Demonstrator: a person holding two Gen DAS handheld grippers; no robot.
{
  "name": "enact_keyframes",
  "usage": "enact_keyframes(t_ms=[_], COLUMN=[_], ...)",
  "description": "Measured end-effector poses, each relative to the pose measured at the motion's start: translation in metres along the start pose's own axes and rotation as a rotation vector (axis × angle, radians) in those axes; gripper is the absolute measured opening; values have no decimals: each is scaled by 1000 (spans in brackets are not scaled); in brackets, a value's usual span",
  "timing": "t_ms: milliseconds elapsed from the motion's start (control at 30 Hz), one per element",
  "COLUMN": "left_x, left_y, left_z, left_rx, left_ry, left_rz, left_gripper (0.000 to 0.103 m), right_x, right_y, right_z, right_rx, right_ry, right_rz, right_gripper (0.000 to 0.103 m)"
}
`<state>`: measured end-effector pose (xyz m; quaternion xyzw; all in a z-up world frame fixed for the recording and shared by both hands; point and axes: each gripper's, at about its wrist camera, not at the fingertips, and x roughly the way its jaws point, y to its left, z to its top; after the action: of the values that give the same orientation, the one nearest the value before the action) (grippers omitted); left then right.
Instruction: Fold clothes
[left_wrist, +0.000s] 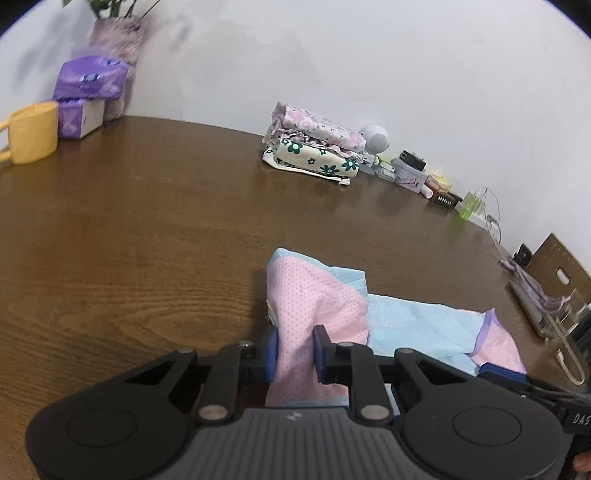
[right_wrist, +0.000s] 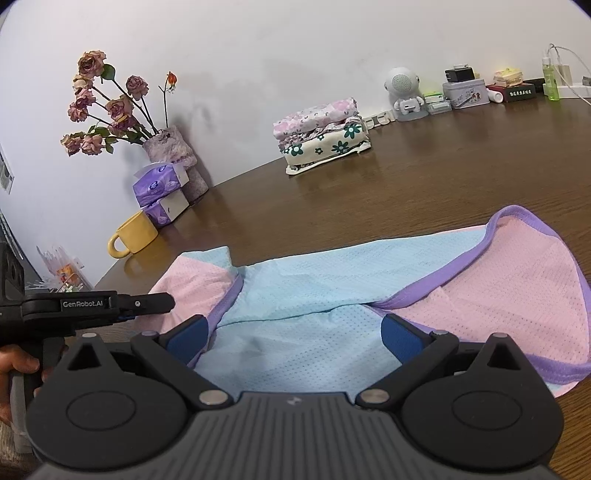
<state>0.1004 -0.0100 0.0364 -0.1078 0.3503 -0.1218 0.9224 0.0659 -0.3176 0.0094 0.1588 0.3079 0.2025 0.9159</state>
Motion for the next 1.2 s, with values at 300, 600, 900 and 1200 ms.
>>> enact_keyframes(t_ms=[300, 600, 900, 1200], left_x=[2, 2, 18, 30], left_y=[-6, -11, -54, -89], left_z=[23, 50, 42, 22], left_rx=[163, 411, 737, 912], left_ry=[9, 6, 17, 22], left_rz=[95, 262, 359, 408], left_gripper=[18, 18, 18, 21], right_x=[1, 5, 6, 2], right_y=[-1, 0, 2, -2], right_z=[0, 2, 1, -3], right_rx=[-11, -25, -27, -30], right_ry=[4, 12, 10, 2], right_rz=[13, 32, 57, 90], right_gripper=[102, 102, 102, 102])
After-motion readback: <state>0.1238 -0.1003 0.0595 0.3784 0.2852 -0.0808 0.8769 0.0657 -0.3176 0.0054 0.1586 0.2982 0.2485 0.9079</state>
